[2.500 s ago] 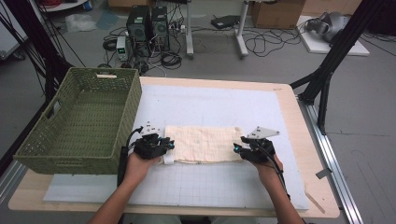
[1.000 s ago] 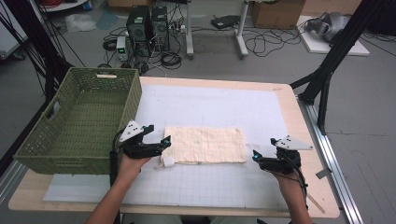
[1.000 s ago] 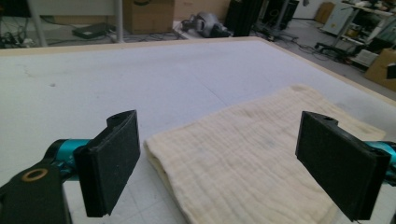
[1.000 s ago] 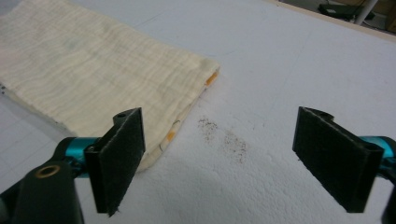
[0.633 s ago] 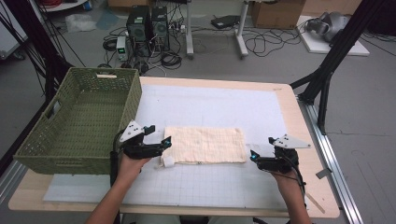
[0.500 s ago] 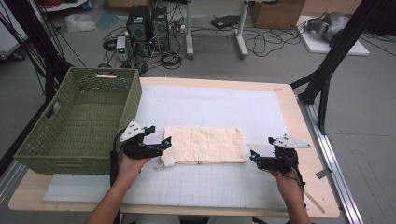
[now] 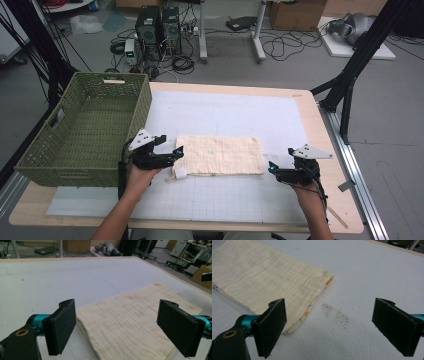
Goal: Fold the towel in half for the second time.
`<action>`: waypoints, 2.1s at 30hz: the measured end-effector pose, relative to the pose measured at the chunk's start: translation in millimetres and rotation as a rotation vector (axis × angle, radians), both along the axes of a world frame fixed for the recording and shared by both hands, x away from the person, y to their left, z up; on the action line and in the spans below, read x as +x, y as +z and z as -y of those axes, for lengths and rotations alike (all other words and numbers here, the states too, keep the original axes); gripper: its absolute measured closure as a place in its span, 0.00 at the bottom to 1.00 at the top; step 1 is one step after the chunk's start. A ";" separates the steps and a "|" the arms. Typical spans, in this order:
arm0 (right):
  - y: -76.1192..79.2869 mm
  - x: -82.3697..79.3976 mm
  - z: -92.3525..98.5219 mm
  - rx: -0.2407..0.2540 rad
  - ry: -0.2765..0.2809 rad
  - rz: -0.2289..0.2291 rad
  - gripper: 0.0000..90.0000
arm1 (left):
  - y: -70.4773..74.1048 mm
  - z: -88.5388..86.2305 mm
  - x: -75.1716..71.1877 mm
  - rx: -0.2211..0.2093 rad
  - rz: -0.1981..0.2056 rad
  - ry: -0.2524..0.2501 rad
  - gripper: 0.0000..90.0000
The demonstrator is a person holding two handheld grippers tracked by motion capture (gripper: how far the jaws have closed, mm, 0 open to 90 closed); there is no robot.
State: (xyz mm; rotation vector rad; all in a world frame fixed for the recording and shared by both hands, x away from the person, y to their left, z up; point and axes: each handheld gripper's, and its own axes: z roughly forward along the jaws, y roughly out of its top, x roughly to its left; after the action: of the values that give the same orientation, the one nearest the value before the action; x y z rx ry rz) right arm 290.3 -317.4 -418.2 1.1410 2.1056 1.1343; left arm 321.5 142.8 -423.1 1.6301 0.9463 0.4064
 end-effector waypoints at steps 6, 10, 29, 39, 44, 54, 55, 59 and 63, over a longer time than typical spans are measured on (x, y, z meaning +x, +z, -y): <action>-1.6 0.1 1.3 0.001 -0.007 -0.007 0.13 | -0.9 0.4 1.6 0.006 -0.015 0.003 0.18; -2.3 0.3 1.9 0.002 -0.006 -0.008 0.13 | -2.9 2.1 2.9 0.025 -0.034 0.011 0.18; -3.6 1.4 2.3 0.022 0.005 -0.019 0.13 | 10.5 13.5 40.9 0.037 -0.086 0.060 0.21; -3.6 1.6 1.9 0.024 0.008 -0.023 0.13 | -7.1 14.5 68.5 0.132 -0.172 0.107 0.35; -4.8 2.7 2.0 0.025 0.009 -0.028 0.13 | -15.7 17.6 73.6 0.183 -0.178 0.084 0.45; -7.3 6.5 -0.4 0.017 0.014 -0.042 0.13 | -28.6 22.9 77.9 0.258 -0.216 0.039 0.70; -7.8 7.5 -1.3 0.020 0.014 -0.045 0.13 | -28.3 23.5 77.5 0.267 -0.212 0.031 0.74; -7.9 14.3 -6.2 0.024 0.020 -0.058 0.13 | -27.8 24.4 76.2 0.277 -0.205 0.005 0.91; -4.5 26.9 -10.4 0.058 0.026 -0.086 0.13 | -27.6 22.1 76.0 0.254 -0.218 0.013 0.94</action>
State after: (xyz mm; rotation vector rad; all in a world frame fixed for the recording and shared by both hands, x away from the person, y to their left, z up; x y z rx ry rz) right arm 317.2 -307.0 -422.6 1.2126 2.1707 1.1854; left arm 397.6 120.7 -450.7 1.9292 1.1033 0.3737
